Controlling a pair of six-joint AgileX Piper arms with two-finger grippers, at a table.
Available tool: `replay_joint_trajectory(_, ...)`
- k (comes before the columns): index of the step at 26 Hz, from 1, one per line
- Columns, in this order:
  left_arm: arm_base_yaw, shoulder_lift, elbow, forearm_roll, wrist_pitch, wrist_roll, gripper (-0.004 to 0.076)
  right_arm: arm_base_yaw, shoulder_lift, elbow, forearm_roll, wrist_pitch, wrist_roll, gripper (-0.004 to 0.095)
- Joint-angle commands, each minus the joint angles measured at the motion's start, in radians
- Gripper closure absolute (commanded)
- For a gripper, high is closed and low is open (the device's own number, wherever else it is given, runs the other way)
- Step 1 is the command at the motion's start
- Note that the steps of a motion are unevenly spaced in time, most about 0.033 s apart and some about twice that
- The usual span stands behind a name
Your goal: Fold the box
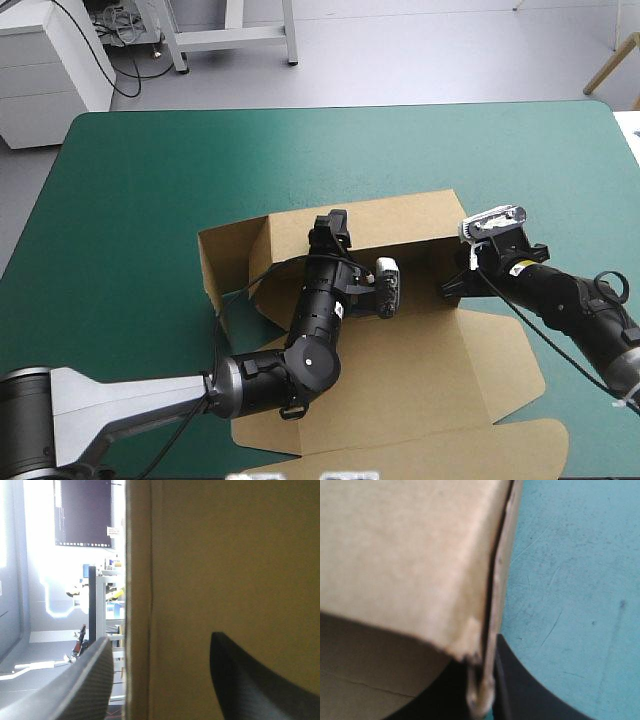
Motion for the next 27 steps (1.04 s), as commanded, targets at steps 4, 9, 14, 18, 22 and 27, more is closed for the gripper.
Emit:
replay_joint_trajectory(4,-0.078,-0.095,-0.048,0.116,0.071,0.009,0.0315,0.000,-0.018,-0.030,-0.041,0.029,0.075,0.0905)
replay_joint_trajectory(9,-0.176,-0.164,-0.048,0.116,0.108,0.017,0.0315,0.000,-0.018,-0.085,-0.046,0.123,0.137,0.0905)
replay_joint_trajectory(14,-0.286,-0.235,-0.048,0.116,0.185,0.017,0.0315,-0.002,-0.018,-0.227,-0.185,0.289,0.313,0.0905)
replay_joint_trajectory(18,-0.303,-0.308,-0.048,0.116,0.206,0.015,0.0326,-0.002,0.002,-0.346,-0.297,0.422,0.414,0.0908)
replay_joint_trajectory(22,-0.195,-0.451,-0.048,0.116,0.206,0.012,0.0532,-0.002,0.200,-0.538,-0.310,0.611,0.436,0.0908)
replay_joint_trajectory(27,-0.040,-0.561,-0.048,0.067,0.190,0.012,0.0726,-0.002,0.406,-0.691,-0.266,0.665,0.436,0.0908)
